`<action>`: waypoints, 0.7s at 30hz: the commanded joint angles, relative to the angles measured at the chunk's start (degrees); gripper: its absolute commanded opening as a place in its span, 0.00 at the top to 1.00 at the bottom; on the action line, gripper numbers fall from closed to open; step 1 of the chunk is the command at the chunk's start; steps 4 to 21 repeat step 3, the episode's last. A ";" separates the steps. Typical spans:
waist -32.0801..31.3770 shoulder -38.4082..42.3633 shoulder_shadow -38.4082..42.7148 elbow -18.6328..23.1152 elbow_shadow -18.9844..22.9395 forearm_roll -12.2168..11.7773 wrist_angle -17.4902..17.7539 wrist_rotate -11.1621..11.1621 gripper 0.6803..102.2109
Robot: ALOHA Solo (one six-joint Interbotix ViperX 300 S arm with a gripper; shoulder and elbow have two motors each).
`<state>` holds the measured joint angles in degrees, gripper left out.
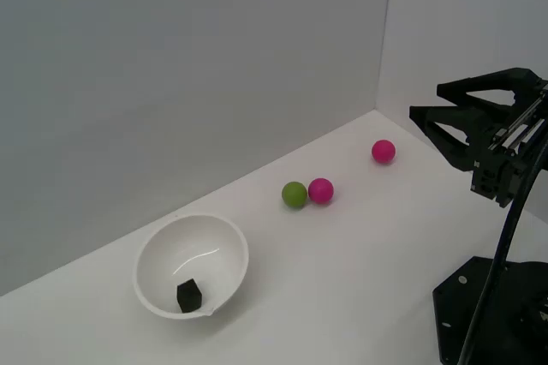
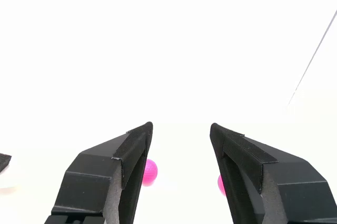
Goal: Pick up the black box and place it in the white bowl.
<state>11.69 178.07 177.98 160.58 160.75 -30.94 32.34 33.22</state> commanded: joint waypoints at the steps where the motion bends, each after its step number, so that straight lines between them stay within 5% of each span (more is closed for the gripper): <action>1: 0.00 -1.14 -0.79 -0.09 -0.62 -0.35 0.44 0.00 0.42; 21: -0.44 -1.14 -0.79 -0.09 -0.62 -0.35 0.44 0.00 0.42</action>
